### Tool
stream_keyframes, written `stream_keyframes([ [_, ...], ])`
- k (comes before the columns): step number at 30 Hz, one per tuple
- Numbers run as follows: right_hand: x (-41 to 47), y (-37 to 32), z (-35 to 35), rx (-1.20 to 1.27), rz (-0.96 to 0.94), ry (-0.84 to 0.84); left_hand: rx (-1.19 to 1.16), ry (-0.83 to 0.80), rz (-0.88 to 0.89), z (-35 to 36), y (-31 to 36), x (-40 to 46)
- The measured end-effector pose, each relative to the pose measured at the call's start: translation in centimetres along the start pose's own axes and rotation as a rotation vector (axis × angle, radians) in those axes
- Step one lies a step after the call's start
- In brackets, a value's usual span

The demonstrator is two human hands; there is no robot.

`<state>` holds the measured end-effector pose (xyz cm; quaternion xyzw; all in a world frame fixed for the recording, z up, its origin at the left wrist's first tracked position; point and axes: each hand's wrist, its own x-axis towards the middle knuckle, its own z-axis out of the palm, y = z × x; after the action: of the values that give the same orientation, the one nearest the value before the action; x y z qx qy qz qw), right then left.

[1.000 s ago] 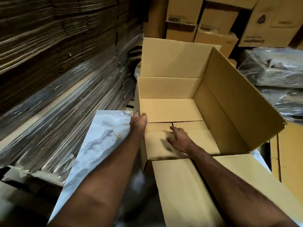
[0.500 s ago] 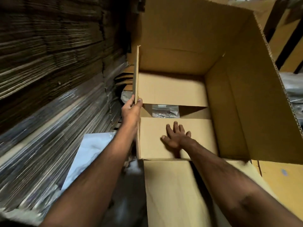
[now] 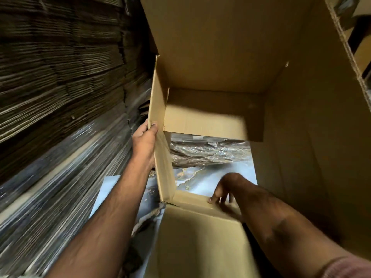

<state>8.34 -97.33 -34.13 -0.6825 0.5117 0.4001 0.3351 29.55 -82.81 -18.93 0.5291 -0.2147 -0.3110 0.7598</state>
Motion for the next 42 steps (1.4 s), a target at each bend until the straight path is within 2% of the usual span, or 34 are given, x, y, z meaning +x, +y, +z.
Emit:
stream_keyframes([
  [2,-0.6,-0.4,0.2,-0.153,-0.129,0.171,0.047,0.008,0.029,0.5,0.5,0.1],
  [3,-1.3,-0.9,-0.1,-0.235,-0.232,0.376,0.068,0.006,0.033,0.8,0.6,0.0],
  [4,-2.7,-1.5,-0.4,-0.298,-0.327,0.655,0.070,-0.007,0.032,1.1,0.5,-0.1],
  [7,-6.4,-2.3,-2.0,-0.241,-0.481,1.476,0.064,-0.017,0.007,1.4,0.2,-0.4],
  [8,-6.7,-2.5,-2.9,-0.206,-0.479,1.659,0.057,-0.015,-0.002,1.4,0.1,-0.4],
  [9,-6.9,-2.5,-3.7,-0.165,-0.438,1.772,0.046,-0.014,-0.008,1.4,0.1,-0.4],
  [10,-6.9,-2.2,-4.5,-0.160,-0.380,1.768,0.033,-0.017,-0.014,1.4,0.1,-0.3],
  [11,-6.7,-1.7,-5.3,-0.190,-0.317,1.653,0.027,-0.018,-0.018,1.4,0.0,-0.3],
  [14,-5.3,0.3,-7.2,-0.281,-0.153,1.083,0.036,0.009,-0.030,1.4,0.0,-0.2],
  [15,-5.0,0.8,-7.4,-0.268,-0.143,0.939,0.040,0.027,-0.036,1.4,0.0,-0.1],
  [16,-4.7,1.1,-7.4,-0.255,-0.158,0.894,0.045,0.043,-0.039,1.4,-0.1,0.0],
  [23,-7.5,-1.0,-7.4,-0.266,-0.505,1.330,0.104,0.159,-0.084,1.6,-0.6,1.3],
  [25,-9.6,-1.9,-8.2,-0.267,-0.539,1.443,0.083,0.178,-0.129,1.4,-0.9,1.4],
  [28,-12.4,-2.7,-9.2,-0.357,-0.587,1.704,0.065,0.208,-0.163,1.1,-1.7,1.9],
  [31,-15.0,-2.7,-10.4,-0.405,-0.514,1.867,0.100,0.235,-0.208,0.3,-2.7,2.4],
  [33,-16.6,-2.6,-11.4,-0.419,-0.427,1.864,0.090,0.243,-0.227,-0.4,-3.5,2.8],
  [36,-18.4,-1.9,-12.6,-0.428,-0.303,1.734,0.074,0.261,-0.252,-1.2,-4.3,3.1],
  [42,-19.3,-1.5,-13.5,-0.418,-0.249,1.635,0.036,0.303,-0.224,-1.7,-4.7,4.5],
])
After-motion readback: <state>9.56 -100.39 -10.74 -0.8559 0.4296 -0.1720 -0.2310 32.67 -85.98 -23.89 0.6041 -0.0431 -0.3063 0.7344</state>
